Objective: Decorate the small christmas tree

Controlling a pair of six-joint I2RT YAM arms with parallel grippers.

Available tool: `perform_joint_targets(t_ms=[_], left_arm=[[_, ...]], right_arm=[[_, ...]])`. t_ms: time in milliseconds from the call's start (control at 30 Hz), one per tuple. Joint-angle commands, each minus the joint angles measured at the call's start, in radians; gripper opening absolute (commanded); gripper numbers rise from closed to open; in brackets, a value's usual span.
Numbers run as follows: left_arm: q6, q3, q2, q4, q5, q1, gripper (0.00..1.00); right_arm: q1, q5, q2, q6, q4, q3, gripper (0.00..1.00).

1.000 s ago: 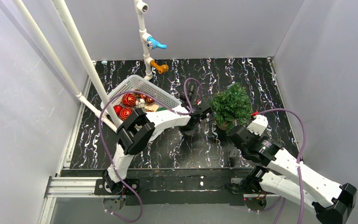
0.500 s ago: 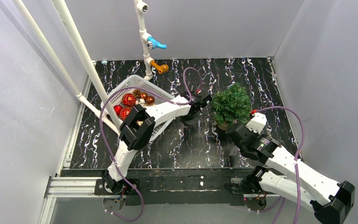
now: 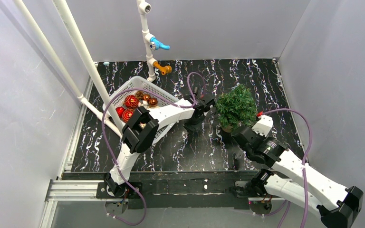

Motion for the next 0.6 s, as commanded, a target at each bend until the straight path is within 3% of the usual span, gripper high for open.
perform_joint_targets(t_ms=[0,267,567], left_arm=[[-0.022,-0.058,-0.042,-0.118,0.052,-0.007,0.0],[-0.037,-0.037,0.005,-0.137,0.071,-0.028,0.0],[0.003,0.154,0.1,-0.196,-0.013,-0.027,0.0]], right_arm=[[-0.002,0.025,-0.02,0.036,-0.044,0.026,0.01],[-0.007,0.028,0.001,0.084,-0.088,0.039,0.01],[-0.108,0.048,0.121,0.06,-0.053,0.118,0.01]])
